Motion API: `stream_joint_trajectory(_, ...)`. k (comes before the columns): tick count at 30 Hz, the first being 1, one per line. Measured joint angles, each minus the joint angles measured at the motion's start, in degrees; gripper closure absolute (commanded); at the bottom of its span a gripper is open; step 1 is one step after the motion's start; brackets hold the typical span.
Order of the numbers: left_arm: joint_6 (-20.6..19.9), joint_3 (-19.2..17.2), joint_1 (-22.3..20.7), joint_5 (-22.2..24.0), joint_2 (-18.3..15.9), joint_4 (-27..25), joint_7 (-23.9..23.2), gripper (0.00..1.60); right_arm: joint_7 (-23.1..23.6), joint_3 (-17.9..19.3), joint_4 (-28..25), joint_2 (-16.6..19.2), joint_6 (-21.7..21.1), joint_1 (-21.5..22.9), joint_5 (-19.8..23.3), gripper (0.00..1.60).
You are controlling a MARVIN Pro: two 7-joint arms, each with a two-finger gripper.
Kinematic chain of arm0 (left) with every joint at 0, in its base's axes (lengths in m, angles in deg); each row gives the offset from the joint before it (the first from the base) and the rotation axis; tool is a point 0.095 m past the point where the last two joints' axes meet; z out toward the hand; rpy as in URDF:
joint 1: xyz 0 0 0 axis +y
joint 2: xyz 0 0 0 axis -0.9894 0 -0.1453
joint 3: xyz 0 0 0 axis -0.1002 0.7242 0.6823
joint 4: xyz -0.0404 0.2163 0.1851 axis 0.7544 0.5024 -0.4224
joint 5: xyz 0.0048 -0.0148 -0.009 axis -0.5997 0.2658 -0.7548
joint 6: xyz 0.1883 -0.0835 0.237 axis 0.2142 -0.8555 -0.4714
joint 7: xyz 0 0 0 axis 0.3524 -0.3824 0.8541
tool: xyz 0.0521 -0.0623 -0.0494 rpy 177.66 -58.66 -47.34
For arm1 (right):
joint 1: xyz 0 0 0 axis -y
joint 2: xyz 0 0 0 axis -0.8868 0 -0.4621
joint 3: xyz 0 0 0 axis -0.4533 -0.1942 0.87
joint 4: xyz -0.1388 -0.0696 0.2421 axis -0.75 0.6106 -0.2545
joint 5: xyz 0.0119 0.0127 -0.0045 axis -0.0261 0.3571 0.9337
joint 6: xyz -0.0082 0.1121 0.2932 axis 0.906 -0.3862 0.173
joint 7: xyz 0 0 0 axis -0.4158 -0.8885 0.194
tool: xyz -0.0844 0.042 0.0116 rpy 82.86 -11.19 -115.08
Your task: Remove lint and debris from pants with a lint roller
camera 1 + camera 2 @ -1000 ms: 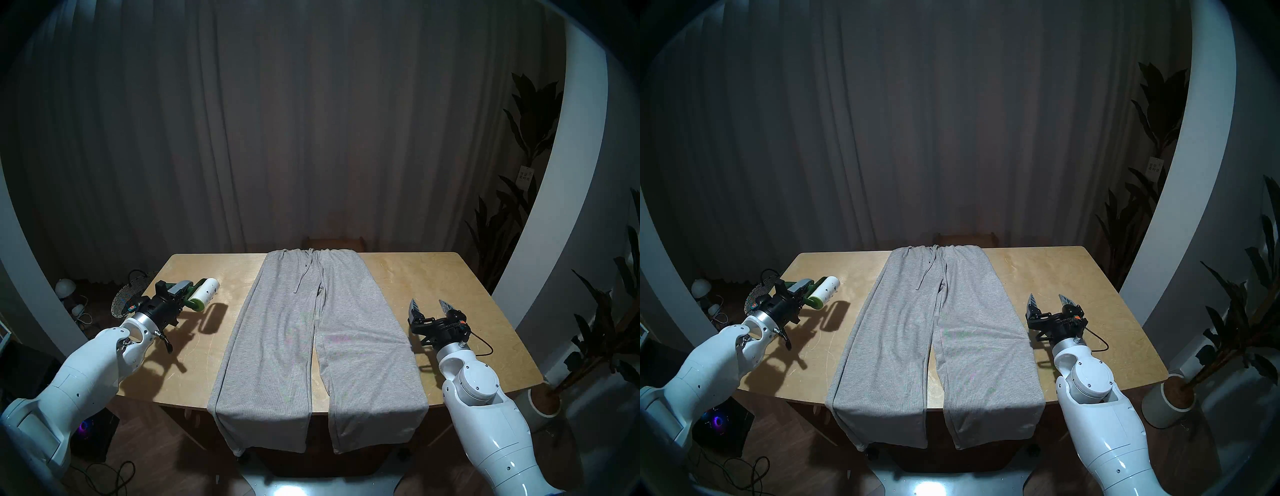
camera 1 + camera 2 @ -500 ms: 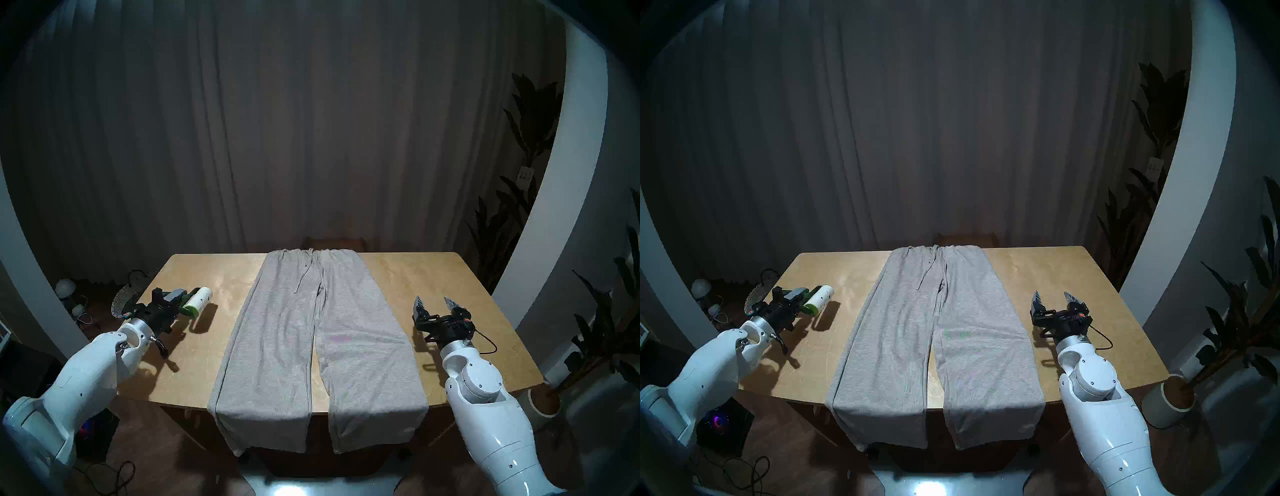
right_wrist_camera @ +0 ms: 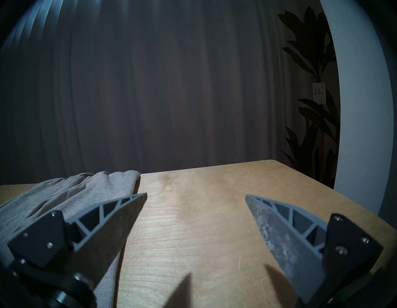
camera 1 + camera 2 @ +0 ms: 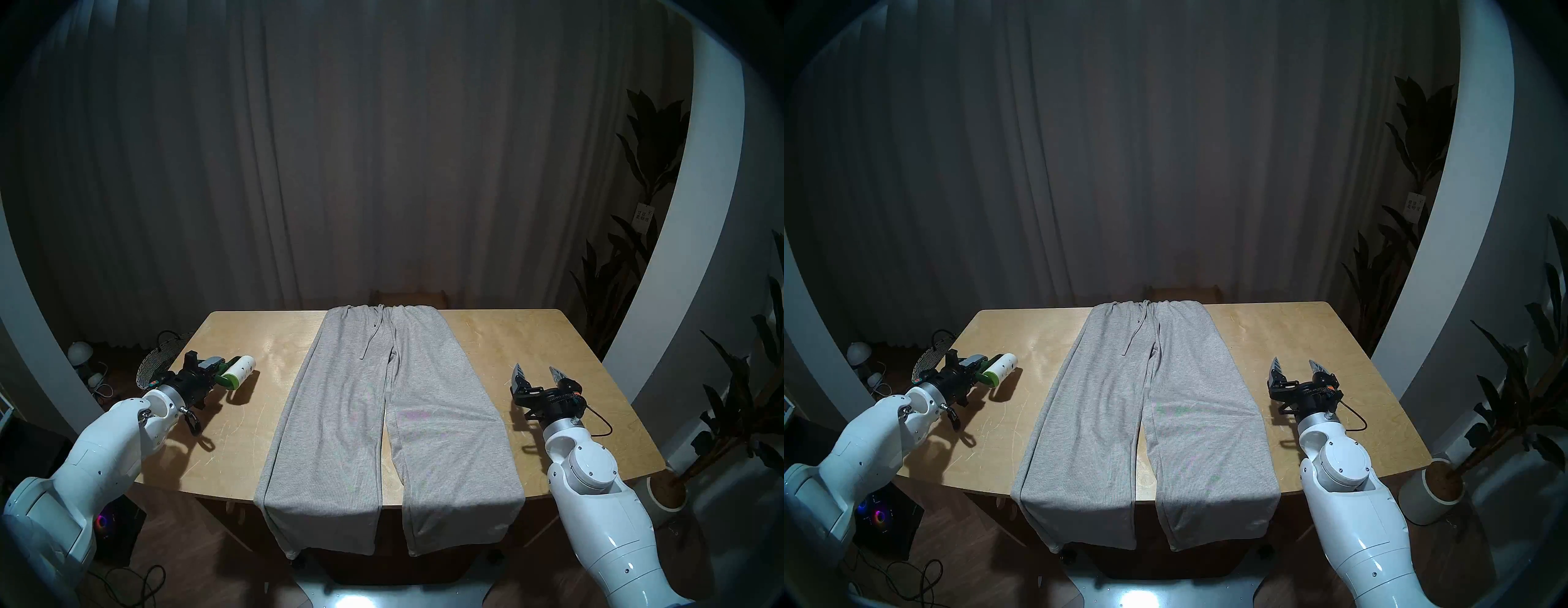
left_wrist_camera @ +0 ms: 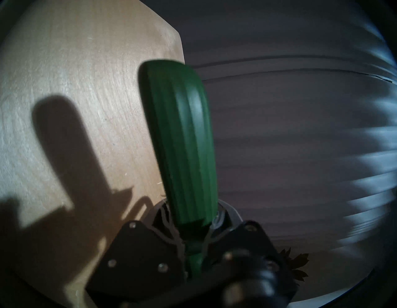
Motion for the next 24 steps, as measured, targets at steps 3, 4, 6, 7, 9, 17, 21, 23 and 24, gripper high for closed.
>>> stream_joint_trajectory(3,-1.27,-0.17,-0.35,0.61,0.1,-0.18,0.74,1.6,0.17,0.3,0.27,0.06,0.24,-0.04,0.27,0.0)
stream_joint_trajectory(4,-1.7,-0.2,-0.41,0.84,0.11,-0.38,1.02,1.6,0.28,0.42,0.37,0.11,0.32,-0.04,0.38,0.0)
stream_joint_trajectory(6,-2.16,-0.41,-0.45,1.35,0.17,-0.69,1.54,1.6,0.46,0.6,0.53,0.21,0.42,-0.05,0.54,0.0)
stream_joint_trajectory(7,-2.39,-0.56,-0.48,1.7,0.21,-0.82,1.92,1.6,0.55,0.71,0.6,0.27,0.45,-0.06,0.64,0.0)
stream_joint_trajectory(9,-2.84,-0.79,-0.55,2.31,0.24,-1.04,2.72,1.6,0.72,0.94,0.72,0.39,0.49,-0.07,0.86,0.0)
stream_joint_trajectory(17,-3.4,-1.41,-0.48,3.86,0.27,-1.64,5.1,1.6,1.32,1.63,1.03,0.85,0.6,-0.11,1.41,0.0)
stream_joint_trajectory(21,-3.15,-1.45,-0.26,4.07,0.25,-2.12,5.54,1.6,1.61,1.83,1.22,1.02,0.7,-0.11,1.6,0.0)
stream_joint_trajectory(23,-2.68,-1.45,-0.11,4.1,0.24,-2.31,5.66,1.6,1.78,1.91,1.38,1.08,0.81,-0.11,1.7,0.0)
stream_joint_trajectory(24,-2.47,-1.44,-0.04,4.1,0.24,-2.35,5.71,1.6,1.85,1.94,1.46,1.11,0.85,-0.11,1.74,0.0)
